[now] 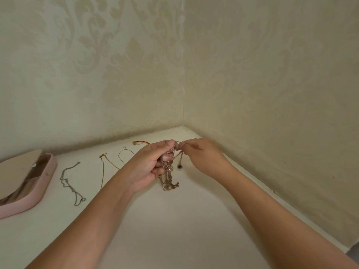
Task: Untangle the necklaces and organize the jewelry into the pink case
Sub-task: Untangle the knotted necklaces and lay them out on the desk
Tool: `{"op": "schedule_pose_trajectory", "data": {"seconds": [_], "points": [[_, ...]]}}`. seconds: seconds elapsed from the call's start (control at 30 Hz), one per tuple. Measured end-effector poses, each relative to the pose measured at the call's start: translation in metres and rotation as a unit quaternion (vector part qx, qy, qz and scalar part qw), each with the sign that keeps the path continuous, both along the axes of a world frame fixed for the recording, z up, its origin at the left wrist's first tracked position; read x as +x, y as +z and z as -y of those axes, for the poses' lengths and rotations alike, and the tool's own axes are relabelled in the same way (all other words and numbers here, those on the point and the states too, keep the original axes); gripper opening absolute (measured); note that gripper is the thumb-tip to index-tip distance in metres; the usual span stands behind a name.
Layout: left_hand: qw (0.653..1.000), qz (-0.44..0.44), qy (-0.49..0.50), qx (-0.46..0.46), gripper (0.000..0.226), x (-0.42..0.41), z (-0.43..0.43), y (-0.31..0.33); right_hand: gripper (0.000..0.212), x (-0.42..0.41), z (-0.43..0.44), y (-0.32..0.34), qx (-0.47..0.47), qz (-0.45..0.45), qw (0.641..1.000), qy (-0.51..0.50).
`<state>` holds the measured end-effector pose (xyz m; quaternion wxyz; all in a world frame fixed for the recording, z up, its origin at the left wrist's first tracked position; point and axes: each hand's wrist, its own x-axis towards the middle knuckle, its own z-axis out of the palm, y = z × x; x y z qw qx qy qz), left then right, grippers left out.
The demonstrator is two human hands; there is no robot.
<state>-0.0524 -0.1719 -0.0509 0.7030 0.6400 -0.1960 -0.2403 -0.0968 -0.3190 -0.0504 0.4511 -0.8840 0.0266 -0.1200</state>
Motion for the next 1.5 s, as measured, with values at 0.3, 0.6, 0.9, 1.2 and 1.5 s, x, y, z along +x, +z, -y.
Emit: {"op": "schedule_pose_trajectory", "data": {"seconds": [0.3, 0.6, 0.9, 1.2, 1.5], "points": [[0.993, -0.034, 0.081, -0.080, 0.012, 0.012, -0.004, -0.002, 0.022, 0.000, 0.012, 0.007, 0.369, 0.018, 0.929, -0.023], [0.980, -0.093, 0.046, -0.170, 0.039, 0.011, -0.008, 0.002, 0.025, 0.002, 0.016, 0.008, 0.540, 0.010, 0.840, 0.043], [0.989, -0.136, -0.056, 0.027, 0.039, 0.003, -0.003, -0.006, 0.028, -0.002, 0.005, 0.013, 0.358, 0.109, 0.922, 0.100], [0.983, -0.135, -0.081, 0.090, 0.029, 0.001, -0.004, -0.003, 0.037, -0.005, 0.020, 0.020, 0.416, 0.128, 0.900, -0.017], [0.928, 0.176, 0.153, 0.292, 0.050, 0.018, -0.002, -0.025, 0.056, -0.014, 0.048, 0.026, -0.041, 0.059, 0.992, -0.105]]}}
